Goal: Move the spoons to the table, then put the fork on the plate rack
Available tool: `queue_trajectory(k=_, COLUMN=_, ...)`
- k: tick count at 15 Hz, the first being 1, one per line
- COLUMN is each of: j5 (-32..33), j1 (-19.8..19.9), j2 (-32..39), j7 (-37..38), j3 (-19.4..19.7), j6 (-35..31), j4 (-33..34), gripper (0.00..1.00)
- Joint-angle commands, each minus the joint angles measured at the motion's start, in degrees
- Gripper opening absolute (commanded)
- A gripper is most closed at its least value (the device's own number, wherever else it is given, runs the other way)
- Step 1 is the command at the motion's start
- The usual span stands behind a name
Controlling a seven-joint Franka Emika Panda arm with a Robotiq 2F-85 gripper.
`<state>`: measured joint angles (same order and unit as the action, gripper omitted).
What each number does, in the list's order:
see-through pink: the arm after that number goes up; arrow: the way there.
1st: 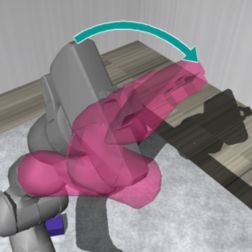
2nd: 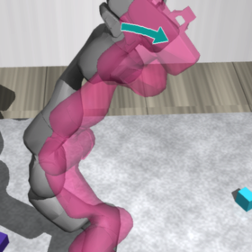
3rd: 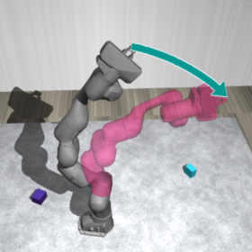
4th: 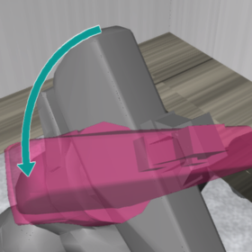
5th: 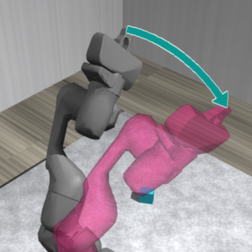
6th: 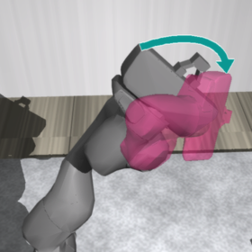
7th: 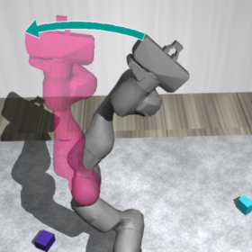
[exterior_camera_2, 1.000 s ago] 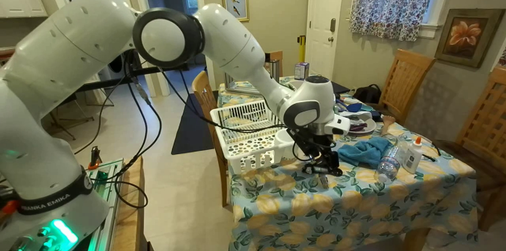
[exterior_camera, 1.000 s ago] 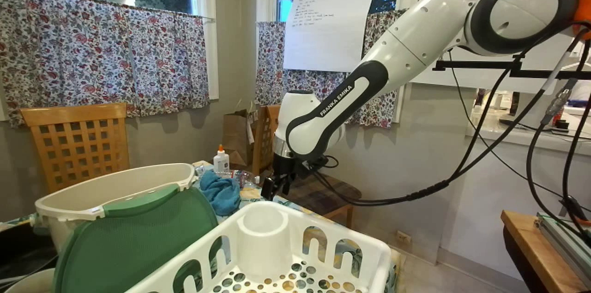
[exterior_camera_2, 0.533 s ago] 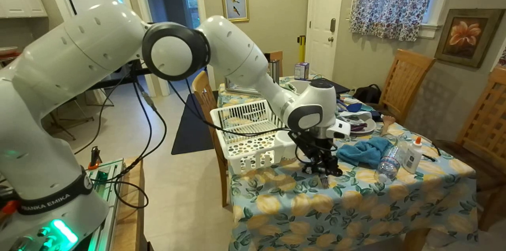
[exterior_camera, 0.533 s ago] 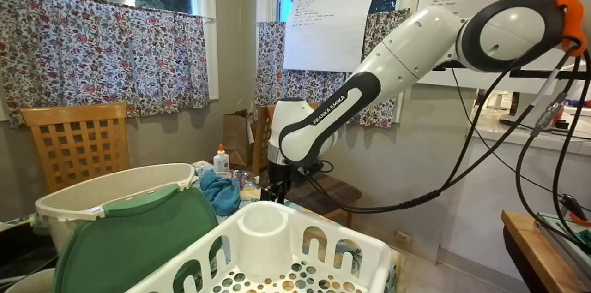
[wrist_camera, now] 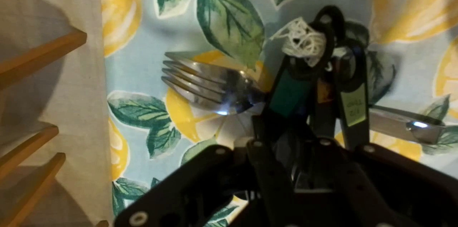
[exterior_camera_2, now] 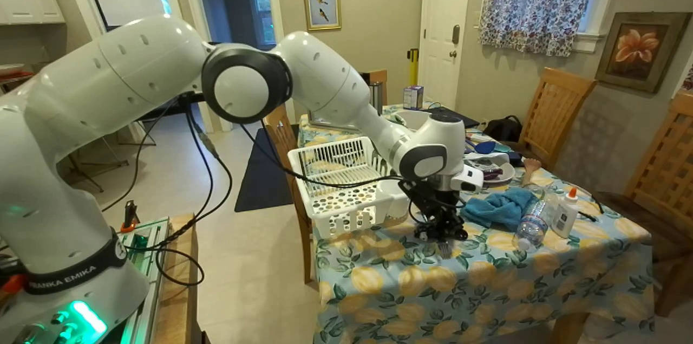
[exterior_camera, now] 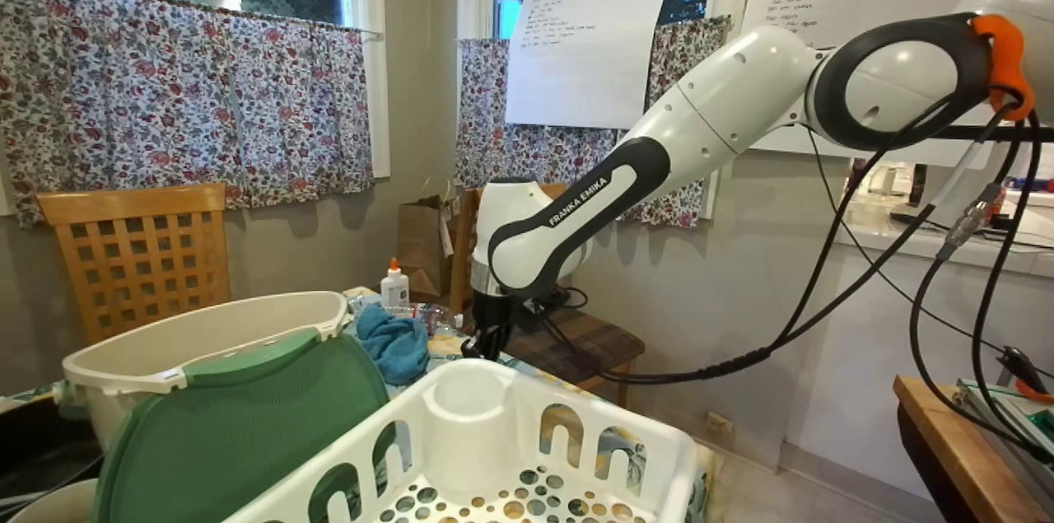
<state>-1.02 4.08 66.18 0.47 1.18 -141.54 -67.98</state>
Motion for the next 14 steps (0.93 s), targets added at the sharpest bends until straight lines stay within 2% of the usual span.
queue_trajectory(k=1, j5=0.07, j1=0.13, j2=2.62, j7=-0.95, j3=-0.28, j6=2.28, j4=4.68, gripper=0.48)
queue_trajectory(k=2, j5=0.04, j1=0.18, j2=2.97, j7=-1.06, j3=-0.34, j6=2.42, j4=5.23, gripper=0.36)
queue_trajectory(k=3, j5=0.0, j1=0.24, j2=3.26, j7=-1.11, j3=-0.37, j6=2.6, j4=5.65, gripper=0.13)
queue_trajectory(k=5, j5=-0.21, j1=0.37, j2=3.75, j7=-0.92, j3=-0.44, j6=2.87, j4=6.46, gripper=0.08)
queue_trajectory(k=6, j5=-0.32, j1=0.46, j2=3.92, j7=-0.86, j3=-0.49, j6=2.96, j4=6.86, gripper=0.0)
queue_trajectory(k=14, j5=-2.78, j1=1.67, j2=3.58, j7=2.35, j3=-1.09, j6=3.48, j4=9.59, gripper=0.01)
